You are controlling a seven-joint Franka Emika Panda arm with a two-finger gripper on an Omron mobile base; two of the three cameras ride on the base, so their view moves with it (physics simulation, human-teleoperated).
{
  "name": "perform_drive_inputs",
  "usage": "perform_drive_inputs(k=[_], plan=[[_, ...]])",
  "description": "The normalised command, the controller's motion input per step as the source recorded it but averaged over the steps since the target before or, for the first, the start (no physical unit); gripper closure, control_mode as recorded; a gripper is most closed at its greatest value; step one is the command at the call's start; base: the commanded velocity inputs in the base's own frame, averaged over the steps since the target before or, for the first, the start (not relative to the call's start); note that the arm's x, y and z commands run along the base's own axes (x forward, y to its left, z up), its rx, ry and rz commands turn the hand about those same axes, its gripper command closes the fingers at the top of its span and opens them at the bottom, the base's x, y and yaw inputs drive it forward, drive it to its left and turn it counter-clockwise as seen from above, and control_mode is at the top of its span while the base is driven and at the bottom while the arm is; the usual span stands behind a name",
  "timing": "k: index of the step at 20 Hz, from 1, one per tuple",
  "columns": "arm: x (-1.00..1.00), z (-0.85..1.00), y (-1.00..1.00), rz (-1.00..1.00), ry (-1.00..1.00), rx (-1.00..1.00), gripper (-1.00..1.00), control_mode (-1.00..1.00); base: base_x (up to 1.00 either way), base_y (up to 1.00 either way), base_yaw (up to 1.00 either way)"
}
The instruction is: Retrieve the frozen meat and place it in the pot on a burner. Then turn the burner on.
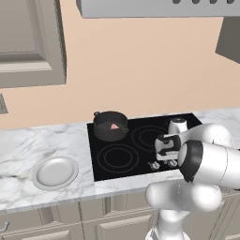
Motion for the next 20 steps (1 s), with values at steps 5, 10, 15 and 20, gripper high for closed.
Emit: perform_drive_inputs(k=[5,10,15,20], plan=[[-0.06,-0.21,0.0,0.0,-0.07,0.01,-1.0,-1.0,0.0,0.0,0.0],[0.0,-0.13,0.0,0.0,-0.06,0.02,1.0,-1.0,0.0,0.0,0.0],[-0.03,-0.11,0.0,0.0,-0.01,0.05,1.0,-1.0,0.0,0.0,0.0],[-0.08,-0.31,0.0,0.03,0.02,0.02,1.0,-1.0,0.0,0.0,0.0]])
